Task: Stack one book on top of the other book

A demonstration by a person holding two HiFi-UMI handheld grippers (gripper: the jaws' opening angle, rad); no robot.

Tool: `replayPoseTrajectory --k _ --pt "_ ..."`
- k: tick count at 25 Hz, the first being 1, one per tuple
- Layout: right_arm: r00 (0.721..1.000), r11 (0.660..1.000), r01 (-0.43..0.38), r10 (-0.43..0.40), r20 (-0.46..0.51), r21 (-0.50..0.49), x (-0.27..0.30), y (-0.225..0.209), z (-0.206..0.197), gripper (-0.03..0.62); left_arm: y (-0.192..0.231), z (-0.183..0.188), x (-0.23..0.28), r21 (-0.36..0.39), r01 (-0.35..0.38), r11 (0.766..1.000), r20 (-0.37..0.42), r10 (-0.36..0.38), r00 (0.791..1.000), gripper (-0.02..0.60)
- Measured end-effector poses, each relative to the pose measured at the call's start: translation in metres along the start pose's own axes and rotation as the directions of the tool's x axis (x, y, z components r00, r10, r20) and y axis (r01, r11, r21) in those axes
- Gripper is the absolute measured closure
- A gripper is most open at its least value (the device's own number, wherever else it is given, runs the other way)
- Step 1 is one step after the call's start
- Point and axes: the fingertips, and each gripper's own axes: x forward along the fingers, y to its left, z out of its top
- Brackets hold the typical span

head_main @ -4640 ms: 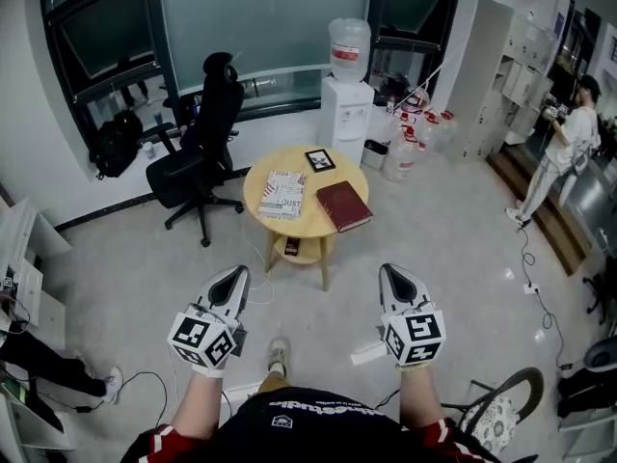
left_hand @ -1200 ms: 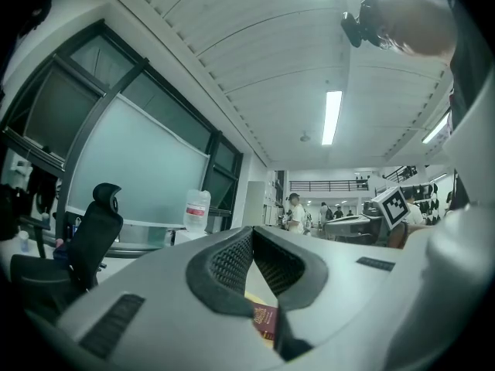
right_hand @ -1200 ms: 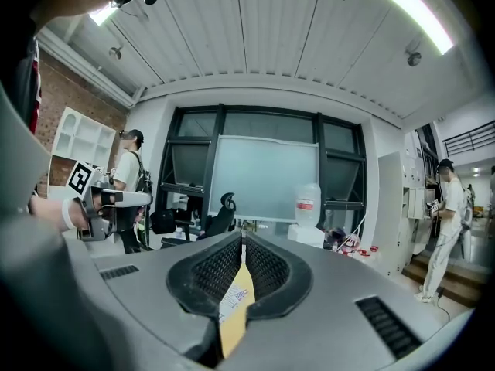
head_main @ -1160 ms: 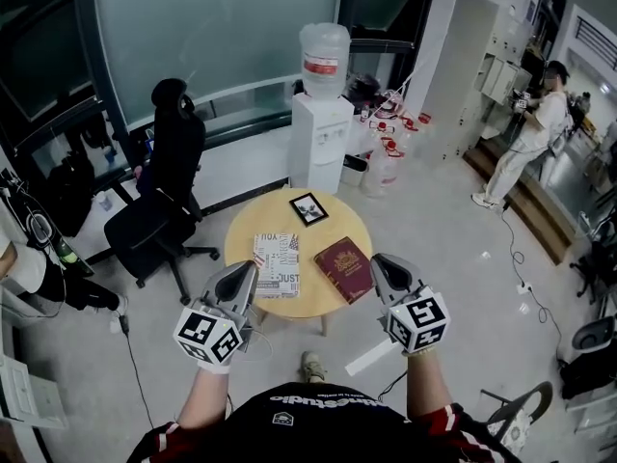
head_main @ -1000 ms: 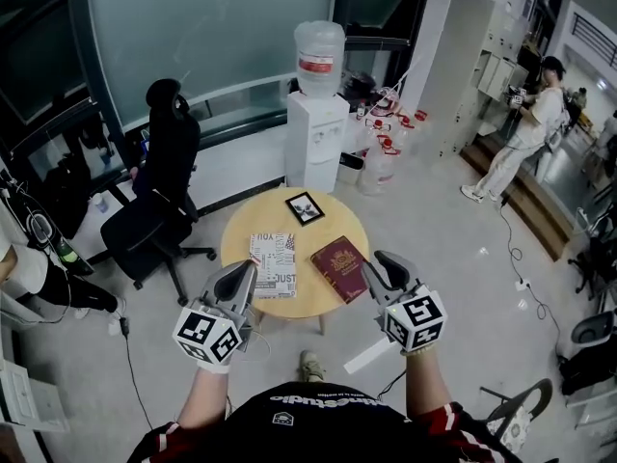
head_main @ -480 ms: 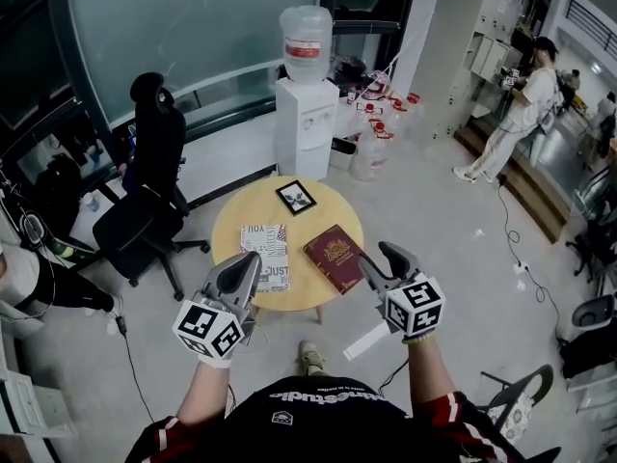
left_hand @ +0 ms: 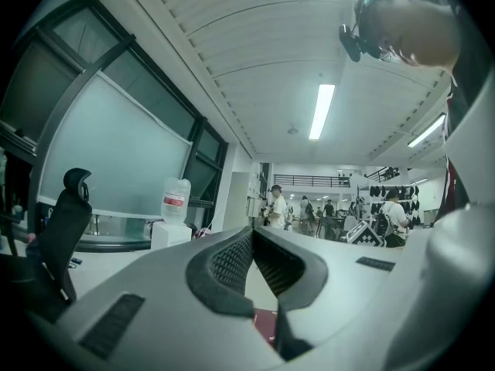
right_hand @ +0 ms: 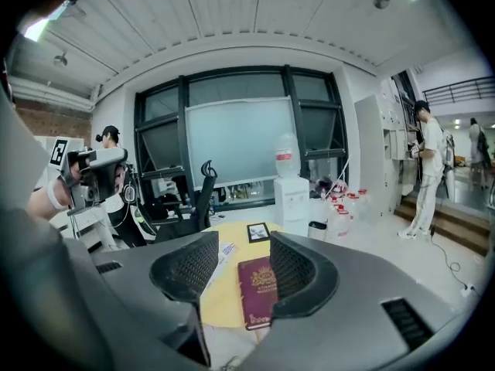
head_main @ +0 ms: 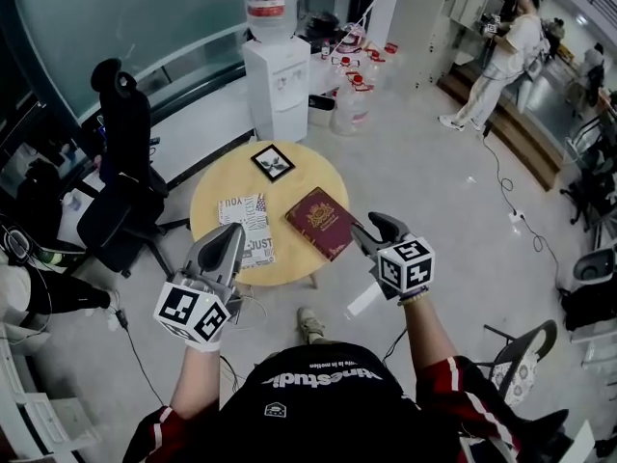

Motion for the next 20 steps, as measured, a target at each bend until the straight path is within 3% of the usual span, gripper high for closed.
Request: replayPoseTrajectory --k 12,20 --pt "0.989 0.990 0.072 -0.056 -0.134 0.119 0.036 -0.056 -0.087 0.372 0.001 -0.028 0.022 -0.039 0.006 0.999 -0.063 -0.009 0.998 0.565" --pt "0.984 0.941 0.113 -0.062 -0.165 0.320 0.060 -0.090 -0.140 0.367 -0.007 -0.037 0.044 -0.040 0.039 0.998 -0.104 -0.043 0.994 0.565"
